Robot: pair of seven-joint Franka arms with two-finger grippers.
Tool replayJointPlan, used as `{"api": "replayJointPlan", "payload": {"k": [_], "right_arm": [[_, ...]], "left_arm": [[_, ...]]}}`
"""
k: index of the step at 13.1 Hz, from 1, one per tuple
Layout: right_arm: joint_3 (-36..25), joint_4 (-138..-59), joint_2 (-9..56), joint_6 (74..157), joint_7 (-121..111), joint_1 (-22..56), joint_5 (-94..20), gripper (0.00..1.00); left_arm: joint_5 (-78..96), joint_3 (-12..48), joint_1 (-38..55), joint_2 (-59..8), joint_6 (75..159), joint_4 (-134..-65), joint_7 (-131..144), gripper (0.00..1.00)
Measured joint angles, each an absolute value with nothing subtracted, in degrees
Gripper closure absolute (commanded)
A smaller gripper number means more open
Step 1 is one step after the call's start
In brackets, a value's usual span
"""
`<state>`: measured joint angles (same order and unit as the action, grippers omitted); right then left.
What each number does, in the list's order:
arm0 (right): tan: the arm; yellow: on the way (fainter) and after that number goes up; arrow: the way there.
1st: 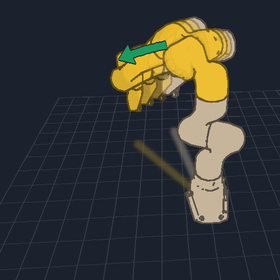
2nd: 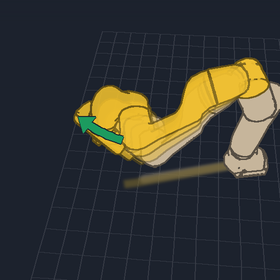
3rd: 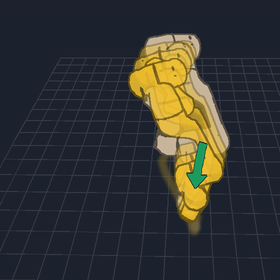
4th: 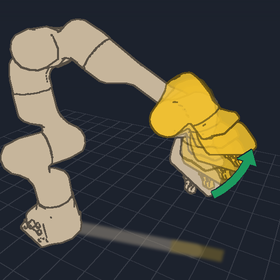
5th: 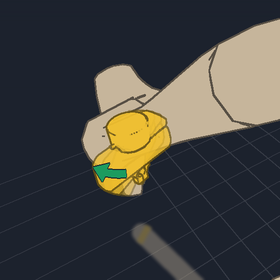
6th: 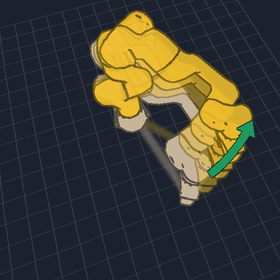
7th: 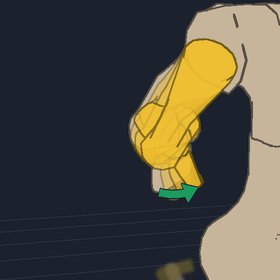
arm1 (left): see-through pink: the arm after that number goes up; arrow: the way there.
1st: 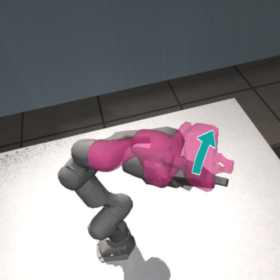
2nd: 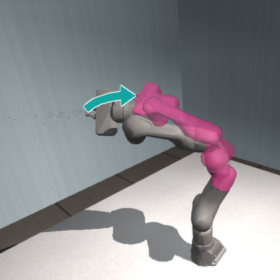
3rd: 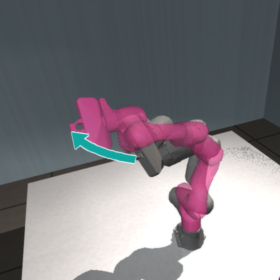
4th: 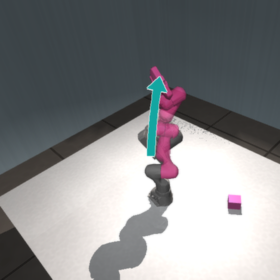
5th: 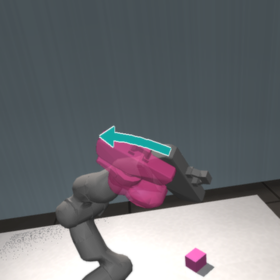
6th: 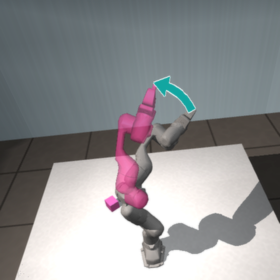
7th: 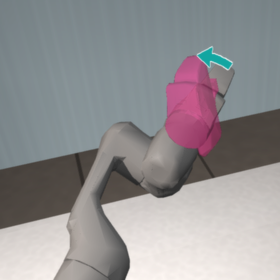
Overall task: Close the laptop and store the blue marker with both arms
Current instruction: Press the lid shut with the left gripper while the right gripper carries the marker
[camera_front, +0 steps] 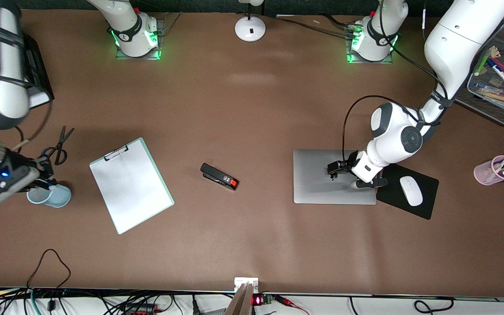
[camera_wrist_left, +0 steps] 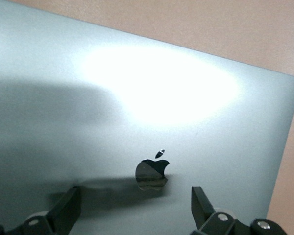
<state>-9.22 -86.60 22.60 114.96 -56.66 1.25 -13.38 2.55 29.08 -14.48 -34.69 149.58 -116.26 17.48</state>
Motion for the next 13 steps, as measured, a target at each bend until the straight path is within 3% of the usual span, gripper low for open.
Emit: {"api": "replayJointPlan", "payload": {"k": [3, 8, 13], "right_arm": [[-9.34, -86.64, 22.48, 114.61, -76.68, -3.01, -22.52, 0.87], [-9.37, -87.37, 23.1, 106.99, -99.5, -8.23, -33.1, 0.87], [-9.4, -87.81, 26.54, 106.06, -119.67, -13.72, -42.27, 0.87]], "left_arm": [[2.54, 29.06, -14.47, -34.69, 149.71, -115.35, 17.49, 0.0], [2.54, 28.87, -14.48, -34.69, 149.58, -112.35, 17.49, 0.0], [2.54, 28.07, -14.71, -33.69, 146.29, -110.39, 17.49, 0.0]]}}
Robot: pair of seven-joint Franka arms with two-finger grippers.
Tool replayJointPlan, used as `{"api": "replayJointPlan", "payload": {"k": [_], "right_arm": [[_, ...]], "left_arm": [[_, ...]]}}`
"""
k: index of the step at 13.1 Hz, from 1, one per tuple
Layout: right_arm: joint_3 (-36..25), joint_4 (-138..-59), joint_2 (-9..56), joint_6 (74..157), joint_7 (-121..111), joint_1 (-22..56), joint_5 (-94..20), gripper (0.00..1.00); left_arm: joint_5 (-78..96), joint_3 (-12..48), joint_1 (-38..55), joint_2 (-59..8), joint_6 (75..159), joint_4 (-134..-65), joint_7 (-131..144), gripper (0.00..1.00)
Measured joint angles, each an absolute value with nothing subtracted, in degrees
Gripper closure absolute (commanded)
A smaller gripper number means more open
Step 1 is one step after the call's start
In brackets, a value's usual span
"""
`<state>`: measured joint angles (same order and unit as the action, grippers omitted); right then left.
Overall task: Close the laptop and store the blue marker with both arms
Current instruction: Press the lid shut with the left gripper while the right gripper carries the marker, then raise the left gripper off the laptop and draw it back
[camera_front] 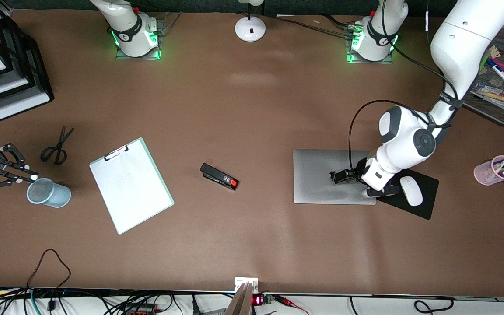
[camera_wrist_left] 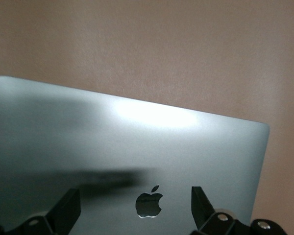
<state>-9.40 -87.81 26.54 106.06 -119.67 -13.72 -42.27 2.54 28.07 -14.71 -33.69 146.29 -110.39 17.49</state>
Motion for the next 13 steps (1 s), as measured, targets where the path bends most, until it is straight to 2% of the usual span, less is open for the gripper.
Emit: {"api": "replayJointPlan", "payload": {"k": [5, 8, 13], "right_arm": [[-9.39, -86.71, 29.9, 99.23, -129.89, -17.03, -45.73, 0.87], [-9.38, -83.63, 33.49, 95.84, -133.0, -19.13, -48.43, 0.87], [-9.35, -81.48, 36.49, 95.38, -136.44, -19.71, -50.15, 0.87]], "left_arm": [[1.38, 25.34, -14.94, -29.57, 141.84, -106.78, 17.41, 0.0], [-5.94, 24.73, -15.01, -27.73, 140.8, -105.67, 17.52, 0.0], [-6.85, 24.71, -15.0, -23.65, 128.03, -99.95, 17.5, 0.0]]}}
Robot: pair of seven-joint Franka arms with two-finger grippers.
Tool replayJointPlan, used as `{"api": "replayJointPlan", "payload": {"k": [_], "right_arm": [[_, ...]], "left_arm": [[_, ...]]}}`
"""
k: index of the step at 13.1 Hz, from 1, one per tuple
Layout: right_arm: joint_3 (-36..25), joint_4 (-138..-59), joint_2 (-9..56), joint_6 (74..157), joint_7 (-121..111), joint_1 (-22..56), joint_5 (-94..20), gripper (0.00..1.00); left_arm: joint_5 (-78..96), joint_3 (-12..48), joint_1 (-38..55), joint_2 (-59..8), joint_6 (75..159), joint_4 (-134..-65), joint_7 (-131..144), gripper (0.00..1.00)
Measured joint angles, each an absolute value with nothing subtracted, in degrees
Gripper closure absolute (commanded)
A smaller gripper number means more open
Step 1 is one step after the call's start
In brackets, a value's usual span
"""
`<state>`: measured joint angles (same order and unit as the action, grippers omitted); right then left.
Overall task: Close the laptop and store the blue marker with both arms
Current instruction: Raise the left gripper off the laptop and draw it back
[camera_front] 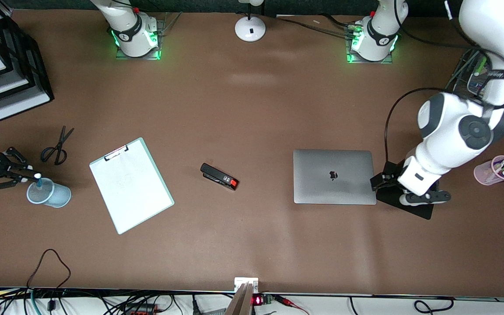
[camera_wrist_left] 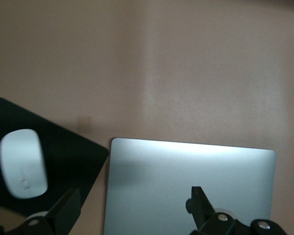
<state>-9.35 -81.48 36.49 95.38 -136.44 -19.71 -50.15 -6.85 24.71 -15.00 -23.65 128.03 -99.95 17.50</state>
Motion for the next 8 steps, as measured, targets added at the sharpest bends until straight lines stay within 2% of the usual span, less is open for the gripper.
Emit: {"api": "replayJointPlan", "payload": {"k": [5, 8], "right_arm": [[-9.33, -80.06, 39.35, 95.37, -139.19, -21.02, -50.91, 0.87], [-9.31, -79.33, 40.57, 95.34, -139.65, -21.68, -50.94, 0.87]], "left_arm": [[-6.86, 24.74, -14.93, -16.15, 118.74, -99.21, 17.5, 0.0], [-6.86, 24.9, -14.85, -13.43, 106.83, -94.25, 17.49, 0.0]]}}
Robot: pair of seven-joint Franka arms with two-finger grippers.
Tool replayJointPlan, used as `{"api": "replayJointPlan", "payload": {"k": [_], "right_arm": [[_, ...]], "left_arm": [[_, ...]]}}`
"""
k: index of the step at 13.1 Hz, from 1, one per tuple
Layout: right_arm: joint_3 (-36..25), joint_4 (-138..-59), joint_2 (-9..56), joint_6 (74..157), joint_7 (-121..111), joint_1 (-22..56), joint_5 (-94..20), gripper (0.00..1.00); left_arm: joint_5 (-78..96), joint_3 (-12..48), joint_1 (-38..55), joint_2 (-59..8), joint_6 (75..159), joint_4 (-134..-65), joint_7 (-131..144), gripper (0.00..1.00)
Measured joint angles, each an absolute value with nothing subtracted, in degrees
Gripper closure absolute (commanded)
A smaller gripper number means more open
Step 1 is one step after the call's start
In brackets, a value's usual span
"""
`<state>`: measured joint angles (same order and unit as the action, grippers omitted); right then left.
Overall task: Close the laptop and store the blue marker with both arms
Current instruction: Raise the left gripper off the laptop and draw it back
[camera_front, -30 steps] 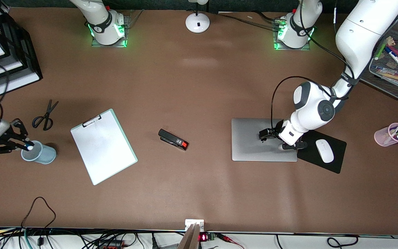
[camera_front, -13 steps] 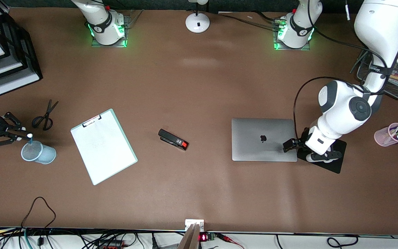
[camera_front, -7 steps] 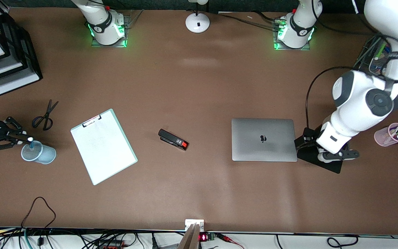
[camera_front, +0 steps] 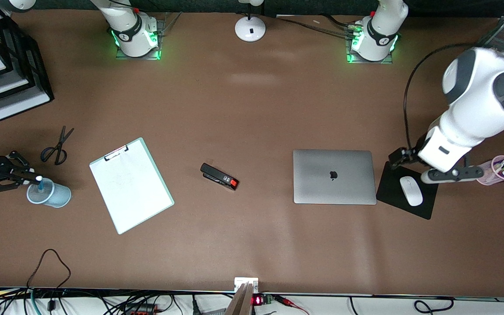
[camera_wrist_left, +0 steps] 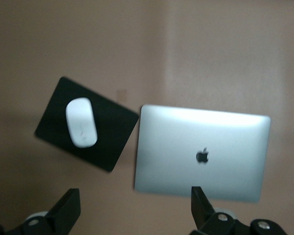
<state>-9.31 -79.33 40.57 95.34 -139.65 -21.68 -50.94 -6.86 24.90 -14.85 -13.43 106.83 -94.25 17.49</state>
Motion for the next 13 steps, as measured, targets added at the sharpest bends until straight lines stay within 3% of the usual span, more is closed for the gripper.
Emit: {"api": "replayJointPlan", "payload": {"k": [4, 13], "right_arm": [[-9.3, -78.83, 42.28, 95.37, -139.85, -22.06, -50.95, 0.87], [-9.15, -77.3, 47.03, 95.45, -141.88, -24.83, -52.65, 0.86]], "left_arm": [[-6.86, 25.65, -14.75, -12.3, 93.02, -86.36, 15.31, 0.0], [-6.86, 25.83, -14.91, -9.17, 87.23, -81.75, 13.0, 0.0]]}}
